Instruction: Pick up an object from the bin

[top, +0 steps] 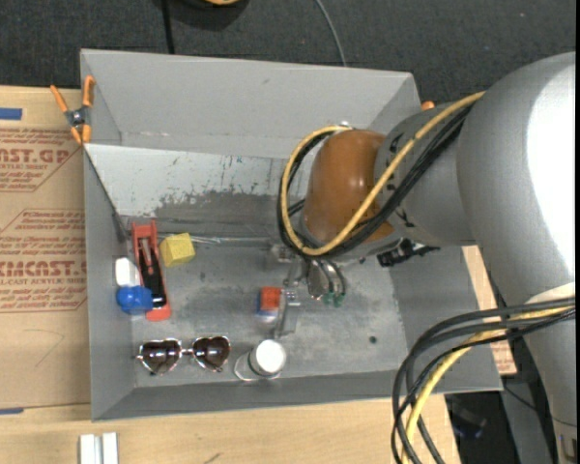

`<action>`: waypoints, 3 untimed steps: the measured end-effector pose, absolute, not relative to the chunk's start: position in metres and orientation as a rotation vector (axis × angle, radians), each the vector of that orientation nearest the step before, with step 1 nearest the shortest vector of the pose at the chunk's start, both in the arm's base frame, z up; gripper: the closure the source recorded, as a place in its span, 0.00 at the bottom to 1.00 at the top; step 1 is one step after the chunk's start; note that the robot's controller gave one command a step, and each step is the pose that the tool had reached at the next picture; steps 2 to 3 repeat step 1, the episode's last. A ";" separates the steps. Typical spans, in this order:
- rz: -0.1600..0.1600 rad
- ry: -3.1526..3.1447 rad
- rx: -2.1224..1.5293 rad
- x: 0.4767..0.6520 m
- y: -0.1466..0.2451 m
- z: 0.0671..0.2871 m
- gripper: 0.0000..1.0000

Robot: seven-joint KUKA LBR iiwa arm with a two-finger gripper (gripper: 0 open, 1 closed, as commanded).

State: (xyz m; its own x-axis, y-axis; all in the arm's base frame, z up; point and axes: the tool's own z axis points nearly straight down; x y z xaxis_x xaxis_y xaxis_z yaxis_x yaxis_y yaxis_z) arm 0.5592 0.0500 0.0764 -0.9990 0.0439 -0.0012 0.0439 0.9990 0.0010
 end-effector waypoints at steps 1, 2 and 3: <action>0.004 3.122 -0.350 0.561 0.068 0.070 1.00; 0.004 3.122 -0.350 0.561 0.068 0.070 1.00; 0.004 3.122 -0.350 0.561 0.068 0.070 1.00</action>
Offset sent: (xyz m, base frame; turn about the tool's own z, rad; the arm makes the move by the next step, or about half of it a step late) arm 0.0000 0.0000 0.0000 0.0000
